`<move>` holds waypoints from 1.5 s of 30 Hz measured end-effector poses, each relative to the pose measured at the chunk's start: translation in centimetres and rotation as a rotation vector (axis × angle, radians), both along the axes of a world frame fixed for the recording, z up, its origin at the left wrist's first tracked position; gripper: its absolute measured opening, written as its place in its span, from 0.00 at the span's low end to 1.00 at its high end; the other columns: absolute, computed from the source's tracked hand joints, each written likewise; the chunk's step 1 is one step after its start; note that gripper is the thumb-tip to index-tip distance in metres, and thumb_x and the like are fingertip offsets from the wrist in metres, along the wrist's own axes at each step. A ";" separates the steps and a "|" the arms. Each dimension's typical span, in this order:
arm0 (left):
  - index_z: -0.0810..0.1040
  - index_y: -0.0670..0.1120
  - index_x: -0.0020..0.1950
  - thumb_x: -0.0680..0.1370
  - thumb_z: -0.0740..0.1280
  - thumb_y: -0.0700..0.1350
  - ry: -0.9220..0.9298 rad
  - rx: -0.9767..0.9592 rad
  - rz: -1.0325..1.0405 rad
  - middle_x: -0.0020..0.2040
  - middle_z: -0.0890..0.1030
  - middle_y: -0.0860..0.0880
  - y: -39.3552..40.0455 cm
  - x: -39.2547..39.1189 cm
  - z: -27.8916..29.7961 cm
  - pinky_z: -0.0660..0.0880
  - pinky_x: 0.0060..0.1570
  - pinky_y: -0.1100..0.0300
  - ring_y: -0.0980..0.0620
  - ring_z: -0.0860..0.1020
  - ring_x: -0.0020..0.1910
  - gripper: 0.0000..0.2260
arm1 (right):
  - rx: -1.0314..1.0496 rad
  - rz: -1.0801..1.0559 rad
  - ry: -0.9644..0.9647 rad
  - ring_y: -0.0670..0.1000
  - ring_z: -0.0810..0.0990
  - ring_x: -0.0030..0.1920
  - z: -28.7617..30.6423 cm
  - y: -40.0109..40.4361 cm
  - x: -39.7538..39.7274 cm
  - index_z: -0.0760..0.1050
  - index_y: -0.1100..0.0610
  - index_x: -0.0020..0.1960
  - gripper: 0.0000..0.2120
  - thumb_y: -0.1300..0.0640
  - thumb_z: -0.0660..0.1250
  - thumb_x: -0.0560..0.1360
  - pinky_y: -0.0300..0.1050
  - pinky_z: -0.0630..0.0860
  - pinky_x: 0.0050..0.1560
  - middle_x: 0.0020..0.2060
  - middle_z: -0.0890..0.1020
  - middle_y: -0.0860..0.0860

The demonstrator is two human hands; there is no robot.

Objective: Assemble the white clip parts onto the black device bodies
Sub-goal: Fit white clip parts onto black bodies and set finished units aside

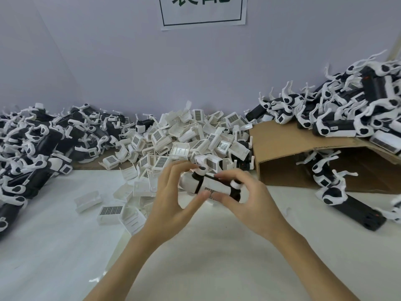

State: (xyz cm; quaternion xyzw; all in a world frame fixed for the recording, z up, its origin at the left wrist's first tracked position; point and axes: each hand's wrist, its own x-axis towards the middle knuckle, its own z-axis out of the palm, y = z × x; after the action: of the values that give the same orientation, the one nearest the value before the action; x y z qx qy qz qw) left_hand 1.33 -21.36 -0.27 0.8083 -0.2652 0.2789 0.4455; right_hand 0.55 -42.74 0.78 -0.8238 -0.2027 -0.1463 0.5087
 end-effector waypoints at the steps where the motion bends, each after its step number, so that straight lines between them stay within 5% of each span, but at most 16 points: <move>1: 0.71 0.60 0.70 0.81 0.70 0.58 0.029 0.030 0.007 0.66 0.75 0.62 0.3 0.1 -0.1 0.67 0.68 0.66 0.51 0.73 0.70 0.20 | -0.060 -0.059 -0.117 0.45 0.79 0.61 -0.1 0.1 0.0 0.81 0.47 0.62 0.18 0.45 0.77 0.74 0.35 0.72 0.61 0.55 0.83 0.40; 3: 0.68 0.64 0.72 0.80 0.72 0.59 0.098 0.052 -0.016 0.67 0.76 0.63 0.5 0.2 -0.3 0.67 0.68 0.67 0.53 0.74 0.70 0.22 | -0.155 -0.097 -0.292 0.46 0.78 0.62 -0.4 0.3 0.1 0.81 0.50 0.63 0.20 0.44 0.75 0.74 0.40 0.70 0.66 0.55 0.83 0.42; 8: 0.76 0.51 0.64 0.77 0.76 0.51 0.230 -0.039 -0.155 0.58 0.83 0.54 1.3 0.6 0.1 0.74 0.61 0.65 0.50 0.81 0.63 0.18 | -0.357 -0.184 -0.520 0.49 0.78 0.61 -1.3 0.3 0.7 0.81 0.55 0.66 0.20 0.45 0.71 0.78 0.52 0.63 0.74 0.58 0.83 0.46; 17: 0.76 0.48 0.60 0.75 0.77 0.52 0.215 -0.018 -0.129 0.55 0.83 0.56 1.4 0.7 0.1 0.76 0.57 0.59 0.49 0.82 0.58 0.18 | -0.416 -0.176 -0.487 0.49 0.78 0.59 -1.4 0.3 0.8 0.81 0.54 0.64 0.20 0.43 0.69 0.78 0.48 0.62 0.69 0.55 0.83 0.46; 27: 0.77 0.46 0.60 0.77 0.77 0.50 0.148 -0.014 -0.093 0.53 0.83 0.55 0.7 0.1 0.3 0.78 0.55 0.48 0.47 0.83 0.55 0.16 | -0.402 -0.179 -0.422 0.51 0.80 0.55 -0.5 0.0 0.5 0.83 0.55 0.58 0.17 0.45 0.75 0.75 0.53 0.67 0.64 0.50 0.83 0.45; 31: 0.77 0.48 0.58 0.78 0.76 0.54 0.175 -0.037 -0.093 0.52 0.83 0.55 0.6 0.1 0.6 0.76 0.55 0.56 0.47 0.82 0.55 0.16 | -0.386 -0.197 -0.428 0.49 0.79 0.54 -0.6 0.1 0.5 0.84 0.55 0.59 0.19 0.42 0.71 0.77 0.52 0.68 0.65 0.51 0.84 0.45; 36: 0.80 0.50 0.59 0.78 0.75 0.53 0.323 -0.162 -0.087 0.52 0.84 0.51 0.8 0.2 0.6 0.77 0.56 0.59 0.49 0.82 0.54 0.13 | -0.301 -0.089 -0.261 0.42 0.77 0.61 -0.6 0.5 0.1 0.80 0.48 0.66 0.23 0.36 0.71 0.77 0.49 0.65 0.70 0.56 0.82 0.38; 41: 0.81 0.50 0.60 0.81 0.69 0.57 0.466 -0.248 -0.120 0.54 0.83 0.45 0.0 -0.2 0.6 0.77 0.64 0.42 0.44 0.81 0.57 0.13 | 0.022 0.057 0.083 0.44 0.86 0.43 -0.8 1.2 -0.3 0.79 0.42 0.62 0.18 0.41 0.76 0.74 0.31 0.77 0.43 0.42 0.83 0.41; 45: 0.77 0.46 0.62 0.80 0.72 0.55 0.464 -0.250 -0.155 0.55 0.82 0.45 0.0 -0.5 0.5 0.76 0.64 0.40 0.44 0.80 0.57 0.17 | 0.094 0.078 0.148 0.45 0.86 0.45 -0.4 1.2 -0.6 0.79 0.41 0.61 0.20 0.40 0.76 0.71 0.37 0.82 0.46 0.43 0.83 0.41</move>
State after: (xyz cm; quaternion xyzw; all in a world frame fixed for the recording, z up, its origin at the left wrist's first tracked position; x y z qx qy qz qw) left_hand 0.82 -21.40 0.25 0.7667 -0.1807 0.0818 0.6106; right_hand 0.00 -41.51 0.38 -0.7991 -0.1894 -0.0746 0.5657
